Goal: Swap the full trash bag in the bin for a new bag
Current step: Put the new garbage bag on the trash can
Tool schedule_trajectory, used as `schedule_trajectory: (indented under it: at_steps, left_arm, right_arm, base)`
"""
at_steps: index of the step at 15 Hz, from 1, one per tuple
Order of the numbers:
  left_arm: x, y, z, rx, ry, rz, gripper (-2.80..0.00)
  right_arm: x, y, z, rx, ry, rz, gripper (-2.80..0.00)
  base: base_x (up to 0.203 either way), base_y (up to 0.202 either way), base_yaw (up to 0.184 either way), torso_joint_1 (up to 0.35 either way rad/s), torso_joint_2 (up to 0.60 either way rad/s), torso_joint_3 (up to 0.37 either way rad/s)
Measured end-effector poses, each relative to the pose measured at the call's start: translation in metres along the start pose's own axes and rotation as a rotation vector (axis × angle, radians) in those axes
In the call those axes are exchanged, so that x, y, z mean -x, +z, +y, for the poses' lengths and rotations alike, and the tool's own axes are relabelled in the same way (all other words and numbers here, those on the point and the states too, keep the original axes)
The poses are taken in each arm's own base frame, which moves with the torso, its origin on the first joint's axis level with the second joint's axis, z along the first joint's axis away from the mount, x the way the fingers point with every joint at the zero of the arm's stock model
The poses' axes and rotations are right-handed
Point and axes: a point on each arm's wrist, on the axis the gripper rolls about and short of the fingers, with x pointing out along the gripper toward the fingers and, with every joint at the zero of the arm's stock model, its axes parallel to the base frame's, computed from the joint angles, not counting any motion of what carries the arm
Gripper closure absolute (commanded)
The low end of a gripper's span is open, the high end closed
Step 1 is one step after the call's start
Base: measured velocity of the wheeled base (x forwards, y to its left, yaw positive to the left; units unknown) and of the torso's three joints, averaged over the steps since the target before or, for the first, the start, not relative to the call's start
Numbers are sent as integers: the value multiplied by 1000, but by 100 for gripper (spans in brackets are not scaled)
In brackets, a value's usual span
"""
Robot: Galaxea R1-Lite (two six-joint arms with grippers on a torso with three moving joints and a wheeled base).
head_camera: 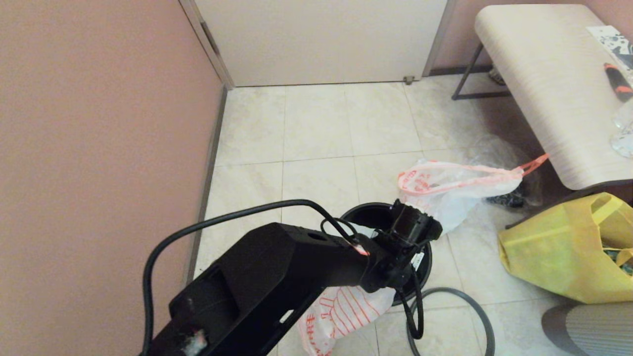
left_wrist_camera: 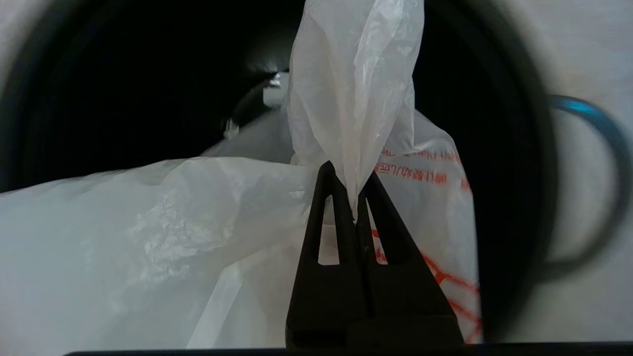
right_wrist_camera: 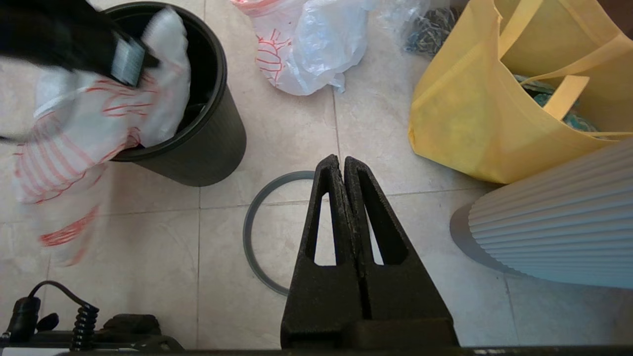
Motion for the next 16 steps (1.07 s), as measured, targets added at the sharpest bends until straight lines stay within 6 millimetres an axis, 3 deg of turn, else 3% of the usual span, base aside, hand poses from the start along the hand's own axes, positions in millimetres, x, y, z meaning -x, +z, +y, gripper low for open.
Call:
schedule_trajectory:
  at_steps: [4,9,16]
  left_arm:
    - [-42,-33,-2,-69,33,-29,0]
    - [-82,-68,12,-196,78,-16,0]
    - [-107,-90,18,-336,108,-73,0]
  right_arm:
    - [0,0,0,0,0,0,0]
    - [0,0,0,0,0,0,0]
    - [0,0,0,0,0,1,0]
  base:
    - [0,0,0,0,0,0]
    - [0,0,0,0,0,0]
    - [0,0,0,0,0,0]
